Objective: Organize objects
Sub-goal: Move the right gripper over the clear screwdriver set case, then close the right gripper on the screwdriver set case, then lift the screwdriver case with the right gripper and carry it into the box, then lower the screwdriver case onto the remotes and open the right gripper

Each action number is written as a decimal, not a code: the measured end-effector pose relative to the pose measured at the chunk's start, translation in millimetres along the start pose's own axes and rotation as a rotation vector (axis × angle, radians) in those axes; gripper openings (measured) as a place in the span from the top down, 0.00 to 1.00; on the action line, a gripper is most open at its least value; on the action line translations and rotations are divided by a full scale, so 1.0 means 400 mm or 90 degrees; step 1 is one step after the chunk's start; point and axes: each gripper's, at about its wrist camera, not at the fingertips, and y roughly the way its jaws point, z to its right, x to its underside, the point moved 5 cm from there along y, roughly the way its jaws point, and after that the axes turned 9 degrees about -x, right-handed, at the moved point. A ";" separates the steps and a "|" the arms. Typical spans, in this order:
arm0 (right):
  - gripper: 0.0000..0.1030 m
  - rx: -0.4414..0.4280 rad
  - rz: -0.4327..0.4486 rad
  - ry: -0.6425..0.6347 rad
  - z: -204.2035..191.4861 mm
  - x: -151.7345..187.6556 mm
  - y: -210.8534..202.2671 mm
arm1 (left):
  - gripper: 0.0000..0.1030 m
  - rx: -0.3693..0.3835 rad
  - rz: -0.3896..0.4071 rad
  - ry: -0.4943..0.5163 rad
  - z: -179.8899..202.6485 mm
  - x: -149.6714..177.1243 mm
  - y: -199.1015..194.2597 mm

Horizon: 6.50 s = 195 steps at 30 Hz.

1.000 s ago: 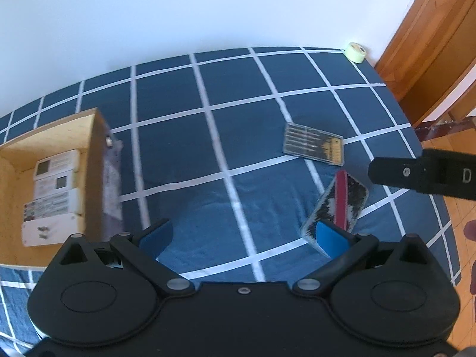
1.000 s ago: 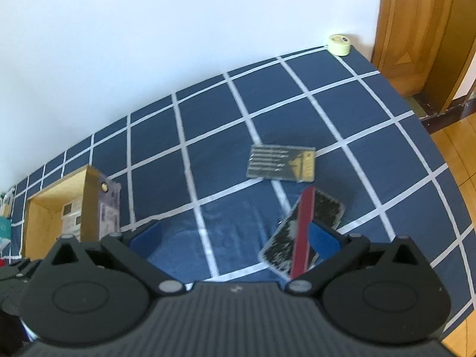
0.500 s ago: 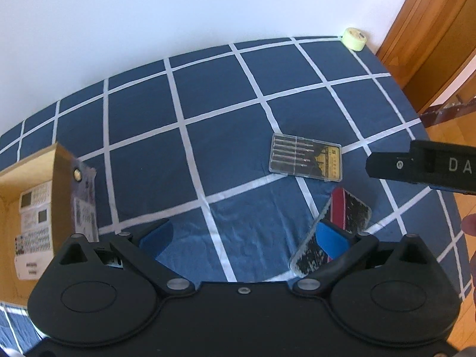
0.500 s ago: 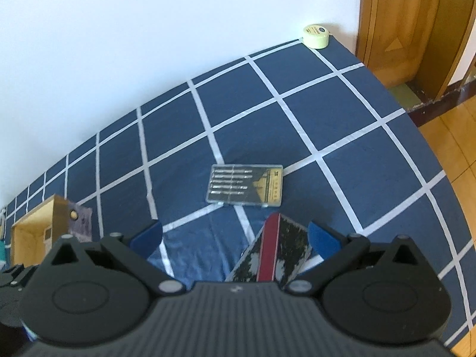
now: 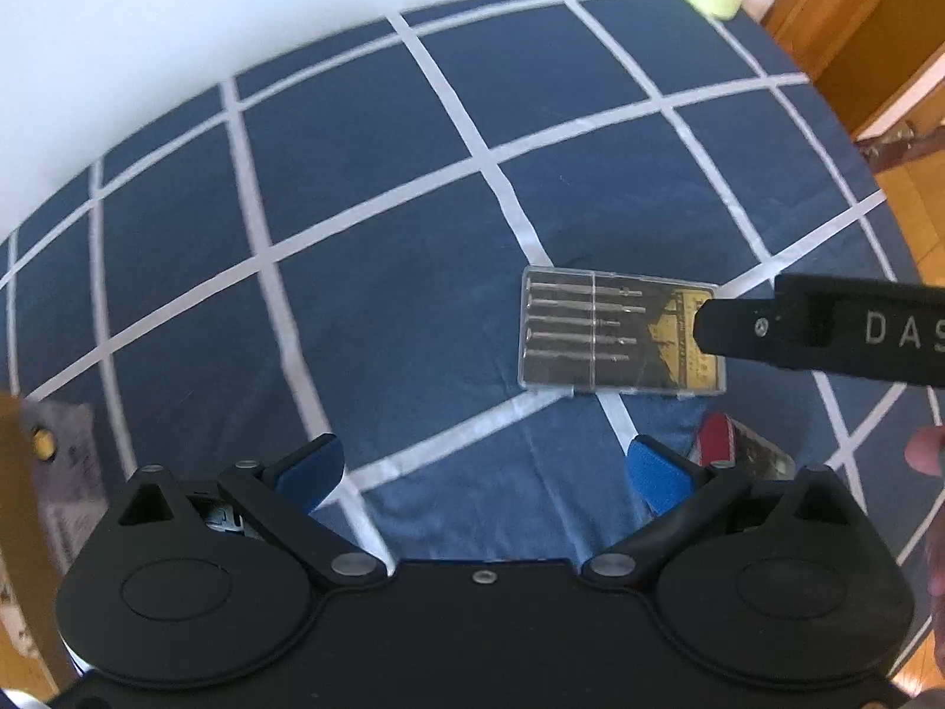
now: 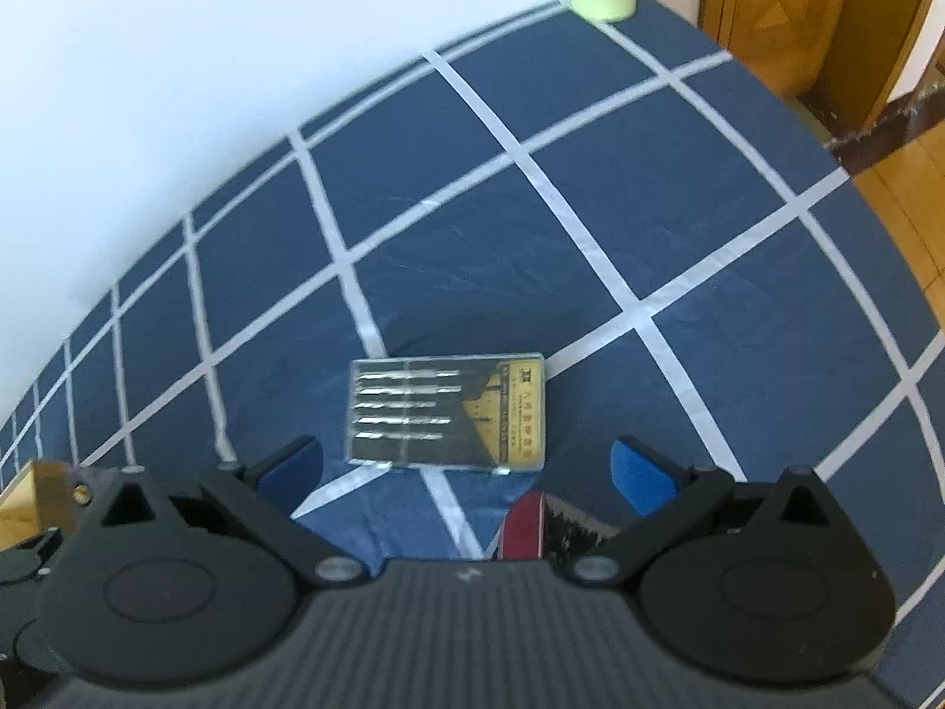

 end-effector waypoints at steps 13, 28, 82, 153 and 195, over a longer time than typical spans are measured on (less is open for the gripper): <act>0.01 0.008 -0.051 0.036 0.048 -0.048 0.178 | 0.03 0.027 -0.057 0.036 0.062 -0.077 0.178; 0.21 0.007 -0.065 0.025 0.050 -0.058 0.217 | 0.26 0.103 -0.061 0.029 0.091 -0.094 0.168; 0.38 -0.058 0.003 -0.106 -0.201 0.107 -0.087 | 0.37 0.046 0.066 -0.084 -0.072 0.109 -0.202; 0.38 -0.056 -0.071 -0.258 -1.210 0.449 0.369 | 0.38 0.048 0.041 -0.252 -1.114 0.348 -0.013; 0.38 -0.062 -0.101 -0.239 -1.190 0.402 0.498 | 0.34 0.046 0.012 -0.280 -1.160 0.334 0.071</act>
